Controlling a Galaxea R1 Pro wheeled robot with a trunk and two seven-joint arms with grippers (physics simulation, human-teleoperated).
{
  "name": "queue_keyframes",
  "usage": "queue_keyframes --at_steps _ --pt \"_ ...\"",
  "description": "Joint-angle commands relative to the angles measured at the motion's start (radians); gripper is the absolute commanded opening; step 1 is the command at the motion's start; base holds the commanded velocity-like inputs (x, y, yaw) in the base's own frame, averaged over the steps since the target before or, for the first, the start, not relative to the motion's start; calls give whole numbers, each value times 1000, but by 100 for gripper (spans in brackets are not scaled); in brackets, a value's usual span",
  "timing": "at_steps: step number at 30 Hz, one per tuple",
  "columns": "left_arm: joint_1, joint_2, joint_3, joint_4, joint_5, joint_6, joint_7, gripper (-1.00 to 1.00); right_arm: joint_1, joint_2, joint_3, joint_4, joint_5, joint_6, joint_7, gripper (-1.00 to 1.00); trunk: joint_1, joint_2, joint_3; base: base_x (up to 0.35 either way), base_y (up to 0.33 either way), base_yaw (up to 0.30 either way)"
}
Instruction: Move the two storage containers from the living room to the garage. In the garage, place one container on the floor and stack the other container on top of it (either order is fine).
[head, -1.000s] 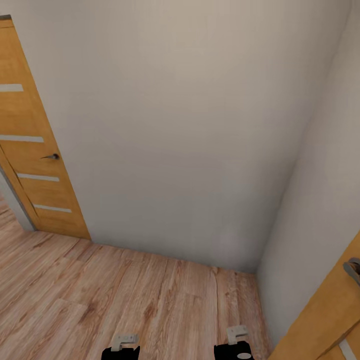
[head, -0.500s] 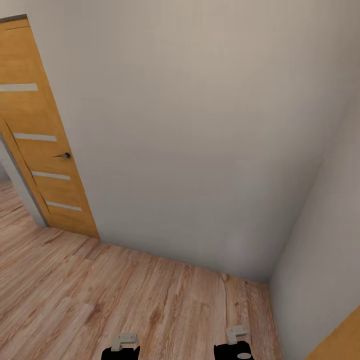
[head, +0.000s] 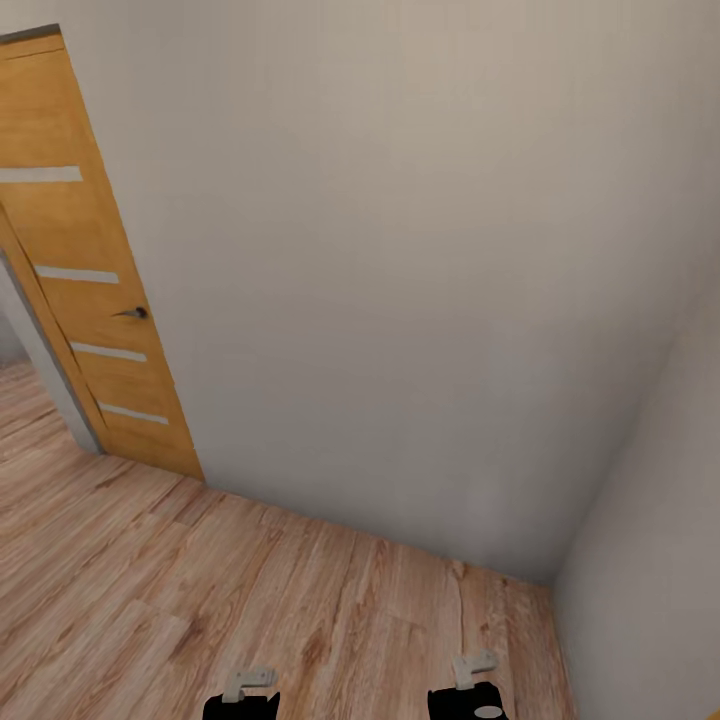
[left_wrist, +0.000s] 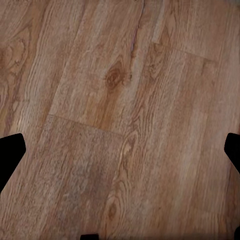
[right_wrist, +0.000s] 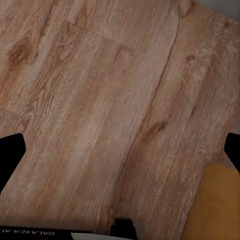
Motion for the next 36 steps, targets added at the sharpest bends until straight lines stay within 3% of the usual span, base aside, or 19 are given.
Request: queue_keyframes --at_steps 1,9,28,36 --pt "-1 0 -7 2 11 -4 -3 100 -1 0 6 -1 4 4 -6 100 1 -1 -2 153 -8 19" --pt "-1 0 -7 2 11 -4 -3 100 -1 0 6 -1 3 5 -7 100 1 -1 -2 153 -3 96" --pt "-1 0 -7 2 11 -4 -3 100 -1 0 6 -1 4 5 -8 100 1 -1 -2 149 0 273" --pt "-1 0 -7 2 11 -4 -3 100 -1 0 6 -1 4 4 -6 100 1 -1 -2 147 0 80"
